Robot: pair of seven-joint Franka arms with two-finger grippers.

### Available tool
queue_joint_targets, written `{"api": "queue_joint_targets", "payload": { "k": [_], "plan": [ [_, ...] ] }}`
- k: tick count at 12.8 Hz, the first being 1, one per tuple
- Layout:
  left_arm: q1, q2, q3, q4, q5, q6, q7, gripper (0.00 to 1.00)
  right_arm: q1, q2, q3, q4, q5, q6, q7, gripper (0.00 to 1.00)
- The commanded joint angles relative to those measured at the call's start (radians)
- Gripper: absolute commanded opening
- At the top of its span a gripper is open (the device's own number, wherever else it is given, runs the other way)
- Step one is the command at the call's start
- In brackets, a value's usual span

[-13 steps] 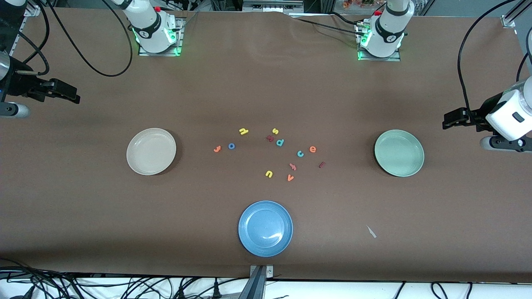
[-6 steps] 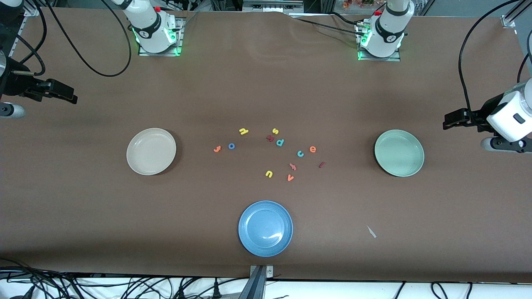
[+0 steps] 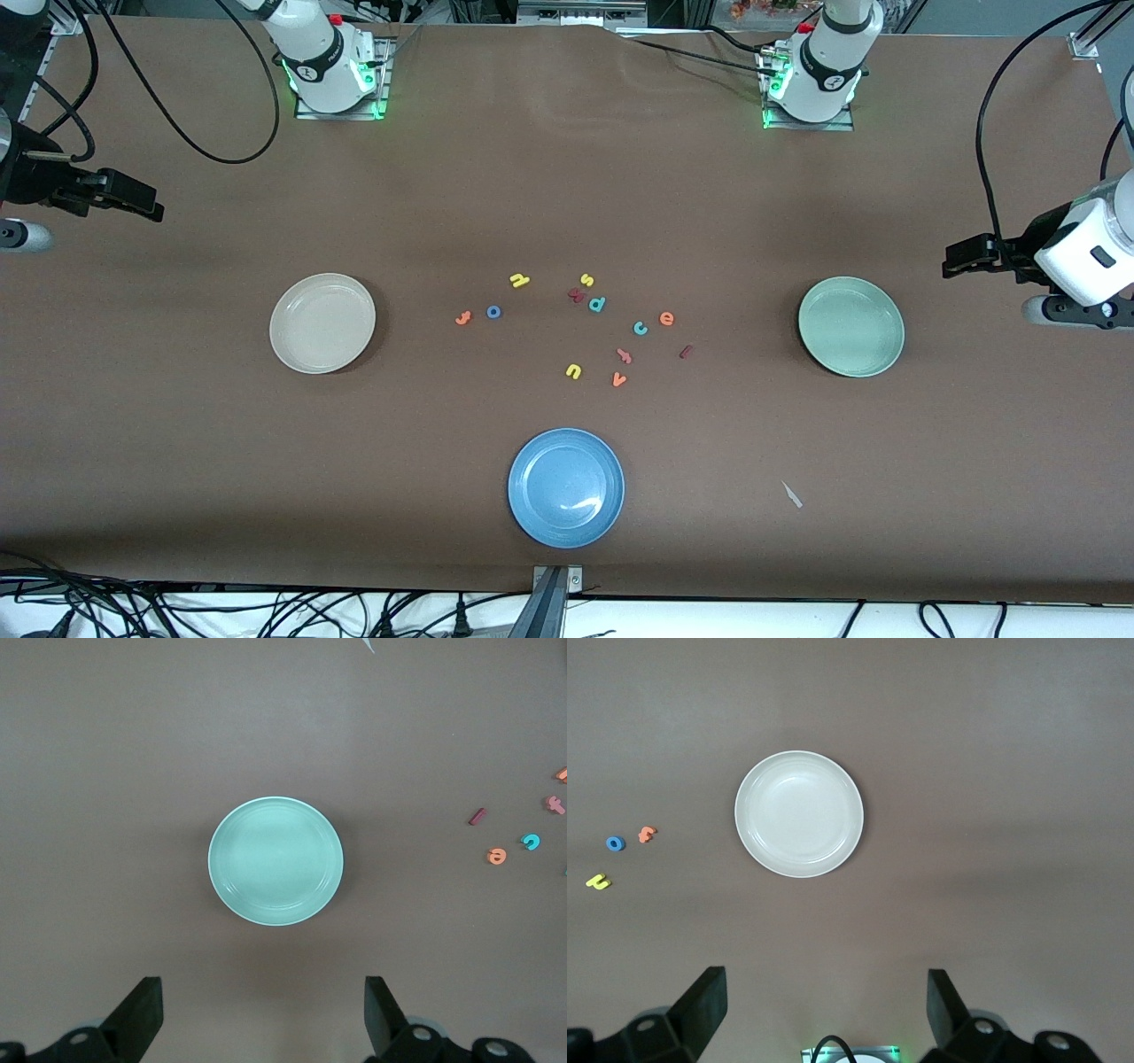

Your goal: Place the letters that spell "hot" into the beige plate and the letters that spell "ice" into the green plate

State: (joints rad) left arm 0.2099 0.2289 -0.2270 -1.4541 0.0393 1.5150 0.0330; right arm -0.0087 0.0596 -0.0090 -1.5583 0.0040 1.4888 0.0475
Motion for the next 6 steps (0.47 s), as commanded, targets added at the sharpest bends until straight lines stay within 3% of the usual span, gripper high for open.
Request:
{"api": "queue_joint_targets", "payload": {
  "k": [1, 6],
  "plan": [
    [0.005, 0.006, -0.006, 0.012, 0.010, 0.001, 0.018, 1.00, -0.001, 0.003, -0.003, 0.010, 0.004, -0.001, 0.005, 1.00],
    [-0.029, 0.018, -0.008, 0.004, -0.004, -0.001, -0.022, 1.00, -0.001, 0.003, -0.008, 0.010, 0.005, -0.001, 0.005, 1.00]
  ]
}}
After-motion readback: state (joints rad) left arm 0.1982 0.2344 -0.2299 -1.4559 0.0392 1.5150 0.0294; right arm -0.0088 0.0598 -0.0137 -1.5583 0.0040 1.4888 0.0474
